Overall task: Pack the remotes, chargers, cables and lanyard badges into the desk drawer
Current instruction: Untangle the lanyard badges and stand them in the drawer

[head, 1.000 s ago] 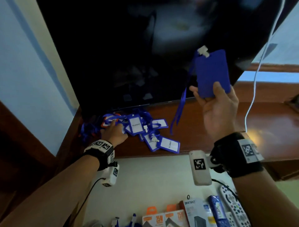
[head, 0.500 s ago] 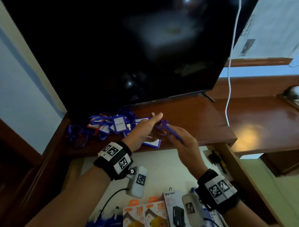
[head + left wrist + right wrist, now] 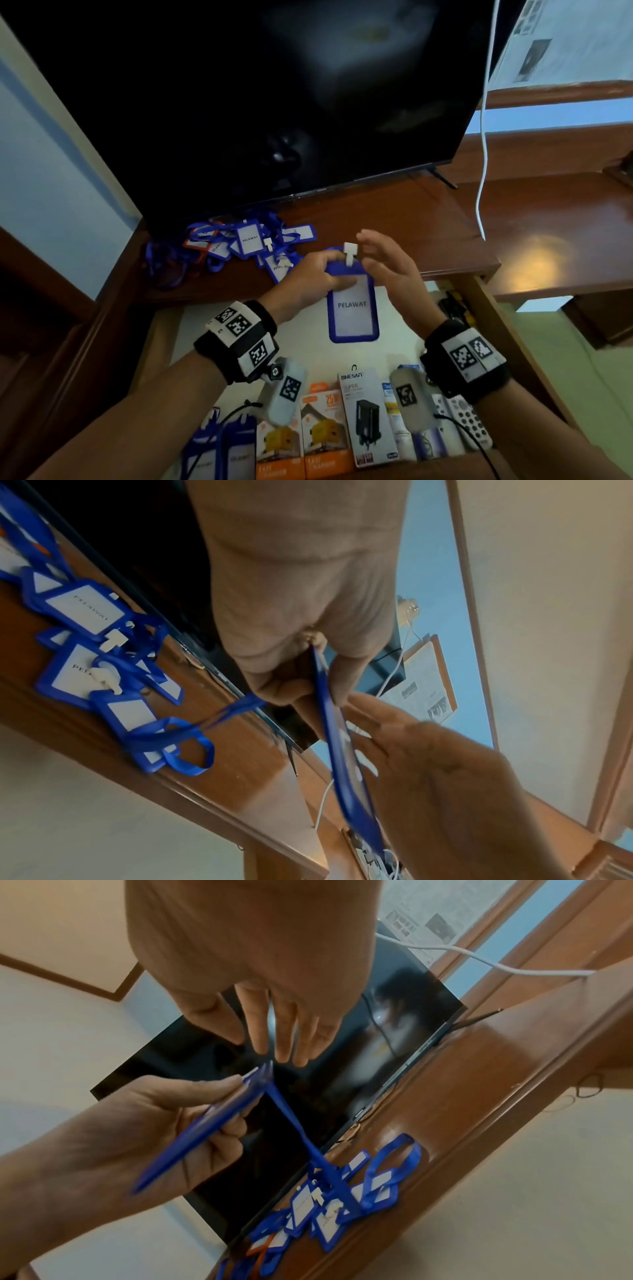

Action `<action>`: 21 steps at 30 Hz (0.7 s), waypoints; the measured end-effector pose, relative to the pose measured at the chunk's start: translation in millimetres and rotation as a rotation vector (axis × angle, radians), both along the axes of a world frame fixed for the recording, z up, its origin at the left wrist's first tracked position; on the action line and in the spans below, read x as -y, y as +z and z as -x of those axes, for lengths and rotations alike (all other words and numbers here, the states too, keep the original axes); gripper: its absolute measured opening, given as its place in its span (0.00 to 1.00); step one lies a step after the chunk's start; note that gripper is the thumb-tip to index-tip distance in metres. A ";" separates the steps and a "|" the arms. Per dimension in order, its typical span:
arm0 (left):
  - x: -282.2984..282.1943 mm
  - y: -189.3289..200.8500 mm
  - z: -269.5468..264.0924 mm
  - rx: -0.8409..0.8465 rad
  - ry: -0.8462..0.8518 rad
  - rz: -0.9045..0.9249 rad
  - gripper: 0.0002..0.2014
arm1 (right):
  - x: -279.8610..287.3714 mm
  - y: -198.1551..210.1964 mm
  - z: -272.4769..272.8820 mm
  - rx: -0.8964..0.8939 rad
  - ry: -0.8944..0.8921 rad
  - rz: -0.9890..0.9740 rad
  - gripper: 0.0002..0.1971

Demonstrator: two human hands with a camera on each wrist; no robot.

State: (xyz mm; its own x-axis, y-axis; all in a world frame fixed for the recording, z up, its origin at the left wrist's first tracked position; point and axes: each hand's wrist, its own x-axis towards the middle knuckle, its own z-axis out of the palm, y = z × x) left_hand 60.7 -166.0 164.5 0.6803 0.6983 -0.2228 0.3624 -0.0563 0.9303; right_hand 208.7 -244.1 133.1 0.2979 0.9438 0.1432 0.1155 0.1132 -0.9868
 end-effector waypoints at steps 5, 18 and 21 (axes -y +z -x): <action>5.2 6.5 6.1 0.041 -0.116 0.035 0.10 | -0.1 4.3 5.8 -0.202 0.105 0.081 0.21; -1.4 -1.1 8.9 0.323 0.392 0.067 0.11 | 14.6 0.8 27.4 -0.055 0.065 0.065 0.04; -6.3 0.4 13.5 0.289 0.377 0.082 0.15 | 17.7 7.7 22.8 -0.034 0.055 0.021 0.06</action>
